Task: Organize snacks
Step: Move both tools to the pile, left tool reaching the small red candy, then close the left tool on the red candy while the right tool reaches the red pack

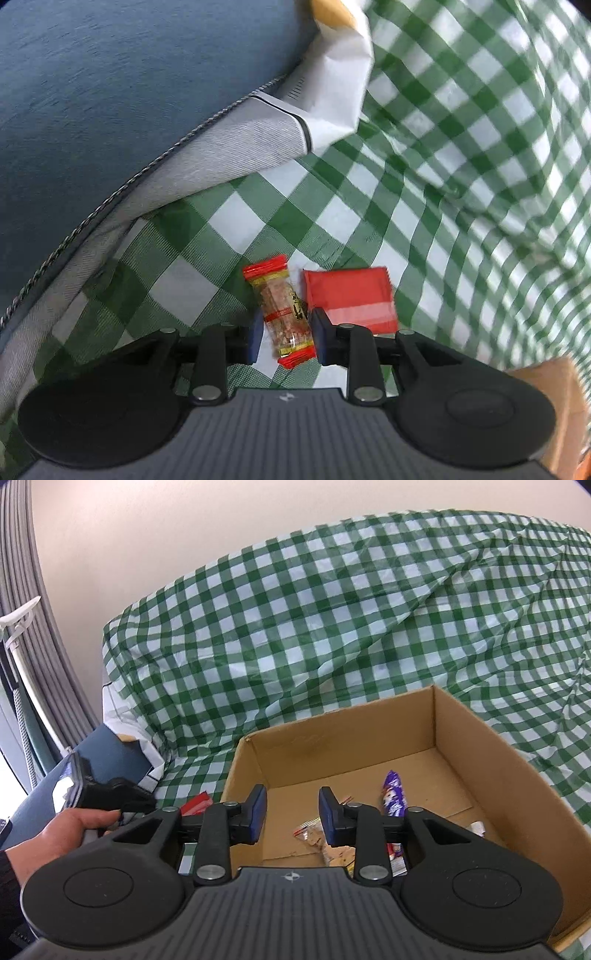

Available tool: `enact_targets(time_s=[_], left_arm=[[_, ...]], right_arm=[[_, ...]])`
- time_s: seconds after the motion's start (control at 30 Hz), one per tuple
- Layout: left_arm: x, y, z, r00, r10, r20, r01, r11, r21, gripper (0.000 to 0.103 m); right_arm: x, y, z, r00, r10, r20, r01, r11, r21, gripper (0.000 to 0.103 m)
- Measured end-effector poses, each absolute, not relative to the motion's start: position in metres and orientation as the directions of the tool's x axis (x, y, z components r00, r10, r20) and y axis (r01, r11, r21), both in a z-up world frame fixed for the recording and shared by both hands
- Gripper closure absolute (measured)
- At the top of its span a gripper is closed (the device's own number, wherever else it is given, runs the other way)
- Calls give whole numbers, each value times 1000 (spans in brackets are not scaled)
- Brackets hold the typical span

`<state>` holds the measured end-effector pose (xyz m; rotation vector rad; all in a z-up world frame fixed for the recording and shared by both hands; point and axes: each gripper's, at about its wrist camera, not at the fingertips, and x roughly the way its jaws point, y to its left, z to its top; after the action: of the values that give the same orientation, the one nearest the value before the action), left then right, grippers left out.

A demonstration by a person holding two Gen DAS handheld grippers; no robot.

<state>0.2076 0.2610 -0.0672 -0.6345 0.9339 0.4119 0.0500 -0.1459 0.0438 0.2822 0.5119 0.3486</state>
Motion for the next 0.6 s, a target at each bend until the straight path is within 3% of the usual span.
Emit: enact_targets(time_s=[0.17,0.5,0.6], left_arm=[[210,260,-64,512,92,-854,-565,785,-254,83],[199,278,-59,419,117,-901,-547,824,-147,80],[198,277,-59,419,117,-901,-537,832,-142,80]], right_arm=[[52,-133,42,805,407,-432,-283,903,322,68],[47,-91,47,758,505,-414,-439,863,250,66],[61,-69,53,723,540,-431,-457,841,289,63]])
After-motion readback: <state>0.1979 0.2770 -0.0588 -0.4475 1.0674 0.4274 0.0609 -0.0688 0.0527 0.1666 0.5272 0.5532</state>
